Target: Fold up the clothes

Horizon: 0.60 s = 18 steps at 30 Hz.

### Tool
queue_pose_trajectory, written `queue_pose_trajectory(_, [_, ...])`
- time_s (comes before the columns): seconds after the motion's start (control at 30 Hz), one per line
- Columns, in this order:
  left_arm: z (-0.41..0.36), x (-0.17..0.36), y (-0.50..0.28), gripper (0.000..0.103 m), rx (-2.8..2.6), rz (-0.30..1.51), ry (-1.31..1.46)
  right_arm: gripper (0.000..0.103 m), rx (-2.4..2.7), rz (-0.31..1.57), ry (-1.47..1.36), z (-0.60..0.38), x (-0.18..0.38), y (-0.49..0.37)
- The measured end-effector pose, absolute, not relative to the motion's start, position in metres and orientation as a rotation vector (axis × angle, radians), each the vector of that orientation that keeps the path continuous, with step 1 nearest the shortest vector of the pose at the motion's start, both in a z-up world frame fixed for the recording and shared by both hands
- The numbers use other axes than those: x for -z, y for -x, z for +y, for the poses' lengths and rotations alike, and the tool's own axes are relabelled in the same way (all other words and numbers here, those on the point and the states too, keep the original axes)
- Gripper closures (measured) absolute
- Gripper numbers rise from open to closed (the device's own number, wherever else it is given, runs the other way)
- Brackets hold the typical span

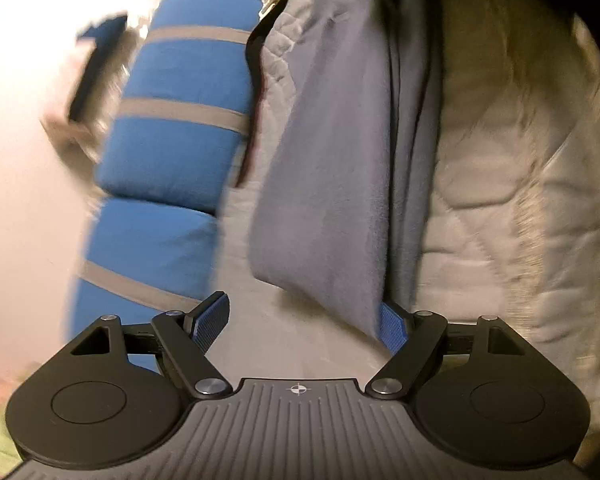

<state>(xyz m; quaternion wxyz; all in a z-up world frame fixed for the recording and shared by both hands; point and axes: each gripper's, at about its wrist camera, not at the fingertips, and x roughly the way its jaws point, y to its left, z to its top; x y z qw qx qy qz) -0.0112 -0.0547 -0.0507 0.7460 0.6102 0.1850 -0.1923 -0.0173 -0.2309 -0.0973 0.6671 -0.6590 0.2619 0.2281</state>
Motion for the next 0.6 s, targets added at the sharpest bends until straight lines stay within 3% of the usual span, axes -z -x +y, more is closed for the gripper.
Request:
queue_pose_trajectory(0.2, [0.006, -0.028, -0.037, 0.027, 0.591, 0.648, -0.605, 0.086, -0.518, 0.587, 1.481, -0.230, 0.096, 0.017])
queue_pose_trajectory(0.37, [0.060, -0.024, -0.117, 0.027, 0.562, 0.882, 0.148, 0.063, -0.483, 0.568, 1.421, -0.234, 0.088, 0.011])
queue_pose_trajectory(0.43, [0.070, -0.008, -0.137, 0.028, 0.532, 0.949, 0.269, 0.037, -0.448, 0.538, 1.357, -0.239, 0.080, 0.011])
queue_pose_trajectory(0.5, [0.078, 0.012, -0.152, 0.029, 0.540, 1.020, 0.394, 0.027, -0.435, 0.507, 1.293, -0.244, 0.070, 0.014])
queue_pose_trajectory(0.6, [0.086, 0.043, -0.167, 0.030, 0.582, 1.110, 0.558, 0.021, -0.405, 0.456, 1.244, -0.251, 0.061, 0.023])
